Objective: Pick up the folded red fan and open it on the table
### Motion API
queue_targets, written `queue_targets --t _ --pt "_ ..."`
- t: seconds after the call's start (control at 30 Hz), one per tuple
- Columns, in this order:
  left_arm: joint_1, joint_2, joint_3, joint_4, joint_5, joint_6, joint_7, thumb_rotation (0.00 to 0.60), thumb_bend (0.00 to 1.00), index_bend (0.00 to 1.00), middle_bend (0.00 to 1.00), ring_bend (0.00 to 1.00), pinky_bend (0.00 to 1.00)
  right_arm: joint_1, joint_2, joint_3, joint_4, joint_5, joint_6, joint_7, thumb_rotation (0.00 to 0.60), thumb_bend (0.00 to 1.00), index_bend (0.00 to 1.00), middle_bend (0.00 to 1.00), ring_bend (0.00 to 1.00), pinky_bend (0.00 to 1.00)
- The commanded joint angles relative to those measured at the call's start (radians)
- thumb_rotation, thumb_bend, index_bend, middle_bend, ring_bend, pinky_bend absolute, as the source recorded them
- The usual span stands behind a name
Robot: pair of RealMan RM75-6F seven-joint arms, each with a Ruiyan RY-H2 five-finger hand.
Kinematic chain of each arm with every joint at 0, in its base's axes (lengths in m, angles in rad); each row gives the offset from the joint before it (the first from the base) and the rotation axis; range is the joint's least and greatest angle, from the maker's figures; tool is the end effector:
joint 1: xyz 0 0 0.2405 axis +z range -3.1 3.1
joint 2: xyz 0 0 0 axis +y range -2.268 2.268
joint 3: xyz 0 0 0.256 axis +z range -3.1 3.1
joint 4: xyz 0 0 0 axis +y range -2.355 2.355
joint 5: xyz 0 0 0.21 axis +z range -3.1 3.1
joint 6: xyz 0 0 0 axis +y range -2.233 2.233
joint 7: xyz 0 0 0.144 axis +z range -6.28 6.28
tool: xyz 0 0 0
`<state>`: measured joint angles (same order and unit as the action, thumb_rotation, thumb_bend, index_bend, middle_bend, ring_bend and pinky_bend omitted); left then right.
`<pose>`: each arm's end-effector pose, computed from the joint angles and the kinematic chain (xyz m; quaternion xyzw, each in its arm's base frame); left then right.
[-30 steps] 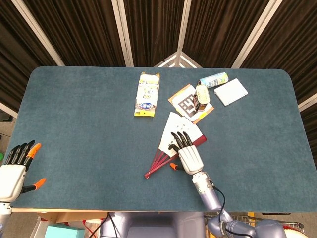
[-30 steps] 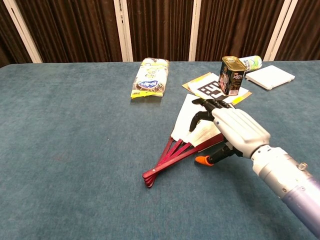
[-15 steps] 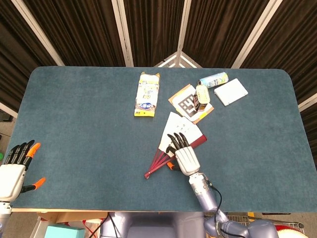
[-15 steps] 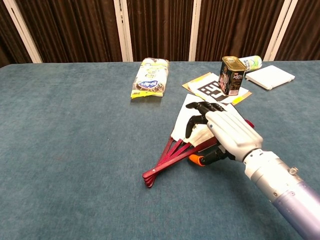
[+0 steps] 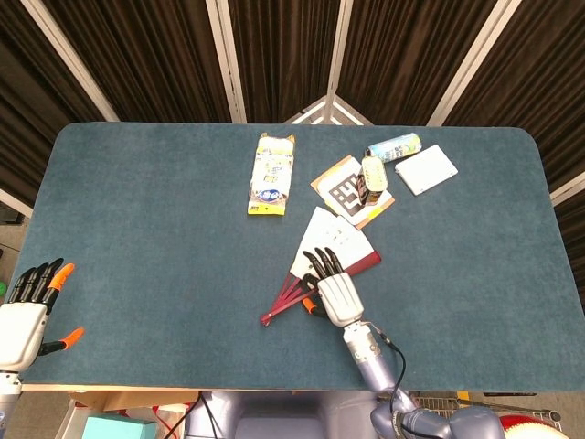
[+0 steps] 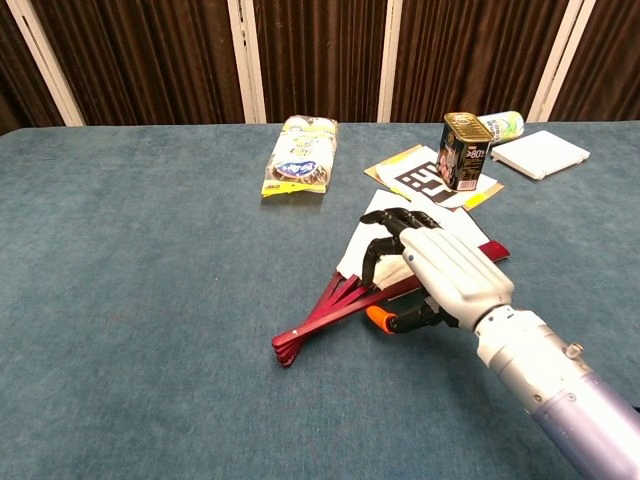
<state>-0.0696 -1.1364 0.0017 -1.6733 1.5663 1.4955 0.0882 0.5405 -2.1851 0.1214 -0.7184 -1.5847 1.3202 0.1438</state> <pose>-0.2942 0.1641 0.1394 -0.6220 -0.3856 -0.3819 0.5644 -0.1550 -0.2775 -0.1315 0.6550 -0.3802 0.5316 0.3792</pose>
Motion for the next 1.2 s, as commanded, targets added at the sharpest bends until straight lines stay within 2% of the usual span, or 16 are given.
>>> queue_targets --t 0.03,0.23,0.6,0.8,1.2 --pt "0.0 0.0 0.0 0.0 0.0 0.0 -0.001 0.6 0.0 0.0 0.0 0.0 0.0 0.003 -0.002 -0.001 0.001 0.0 0.001 -0.001 0.6 0.39 0.56 0.15 0.0 0.0" --pt "-0.001 0.002 0.0 -0.001 0.0 -0.001 -0.003 0.6 0.0 0.0 0.0 0.0 0.0 0.001 -0.003 -0.008 0.002 0.0 0.005 -0.002 0.6 0.5 0.62 0.17 0.0 0.0" --pt "-0.002 0.002 0.001 -0.001 -0.001 -0.003 -0.005 0.6 0.0 0.0 0.0 0.0 0.0 0.009 0.035 -0.007 -0.04 -0.006 0.026 -0.017 0.6 0.54 0.66 0.19 0.0 0.0" --pt "-0.002 0.001 0.001 -0.004 0.003 0.001 -0.008 0.6 0.0 0.0 0.0 0.0 0.0 0.036 0.097 0.033 -0.125 0.001 0.034 -0.052 0.6 0.56 0.7 0.2 0.0 0.0" --pt "-0.004 0.001 0.004 -0.004 0.02 0.007 -0.001 0.6 0.0 0.0 0.0 0.0 0.0 0.069 0.266 0.144 -0.394 0.072 0.001 -0.204 0.6 0.57 0.72 0.2 0.0 0.0"
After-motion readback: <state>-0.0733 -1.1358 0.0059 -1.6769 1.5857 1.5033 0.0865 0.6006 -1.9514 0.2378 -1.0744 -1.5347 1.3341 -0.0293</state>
